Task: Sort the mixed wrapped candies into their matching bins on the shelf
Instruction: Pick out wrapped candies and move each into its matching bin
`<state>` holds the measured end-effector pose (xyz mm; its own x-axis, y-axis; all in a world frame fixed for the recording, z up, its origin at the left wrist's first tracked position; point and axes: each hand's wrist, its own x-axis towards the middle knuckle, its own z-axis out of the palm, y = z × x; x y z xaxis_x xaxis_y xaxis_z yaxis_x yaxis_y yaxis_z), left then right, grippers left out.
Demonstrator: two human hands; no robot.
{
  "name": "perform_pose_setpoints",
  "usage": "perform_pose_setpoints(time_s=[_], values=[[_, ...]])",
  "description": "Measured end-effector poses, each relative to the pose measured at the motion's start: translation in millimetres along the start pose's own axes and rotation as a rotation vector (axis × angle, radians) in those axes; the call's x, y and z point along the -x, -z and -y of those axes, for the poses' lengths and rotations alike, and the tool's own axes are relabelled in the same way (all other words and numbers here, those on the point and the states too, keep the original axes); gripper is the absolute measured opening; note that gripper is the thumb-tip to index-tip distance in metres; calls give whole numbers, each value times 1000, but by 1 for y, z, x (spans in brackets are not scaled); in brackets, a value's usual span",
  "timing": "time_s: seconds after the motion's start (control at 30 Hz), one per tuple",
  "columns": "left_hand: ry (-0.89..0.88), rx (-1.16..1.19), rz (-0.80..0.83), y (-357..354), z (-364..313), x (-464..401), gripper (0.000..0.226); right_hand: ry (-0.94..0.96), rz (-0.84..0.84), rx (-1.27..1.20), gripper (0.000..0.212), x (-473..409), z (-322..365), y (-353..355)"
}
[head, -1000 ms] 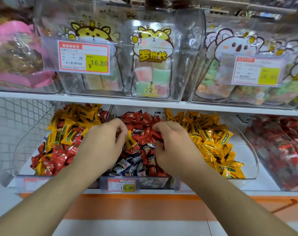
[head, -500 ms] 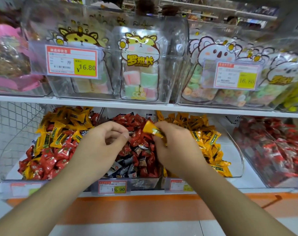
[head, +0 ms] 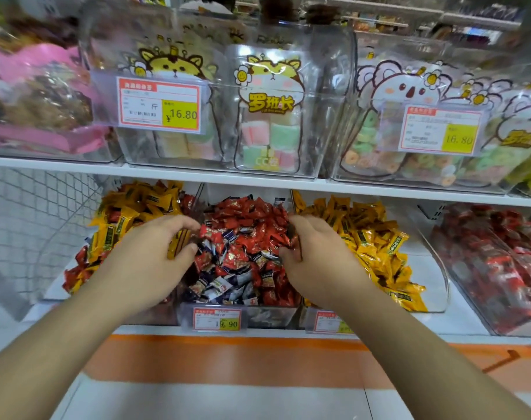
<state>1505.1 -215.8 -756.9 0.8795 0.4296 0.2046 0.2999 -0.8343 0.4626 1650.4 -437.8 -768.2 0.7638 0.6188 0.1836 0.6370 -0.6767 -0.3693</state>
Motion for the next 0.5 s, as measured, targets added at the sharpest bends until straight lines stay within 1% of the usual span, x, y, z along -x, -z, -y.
perform_pose_setpoints(time_s=[0.07,0.17,0.27,0.33,0.5], values=[[-11,-49,7,3,12,5,38,67,22,22,63,0,6,-6],[10,-60,-17,3,32,7,38,115,18,48,62,-1,13,-12],[72,-35,-87,2,52,-1,32,121,2,55,60,0,21,-18],[111,-25,-150,2,65,-9,32,130,3,60,59,1,27,-22],[188,-89,-248,3,88,-38,50,141,-7,74,55,1,33,-28]])
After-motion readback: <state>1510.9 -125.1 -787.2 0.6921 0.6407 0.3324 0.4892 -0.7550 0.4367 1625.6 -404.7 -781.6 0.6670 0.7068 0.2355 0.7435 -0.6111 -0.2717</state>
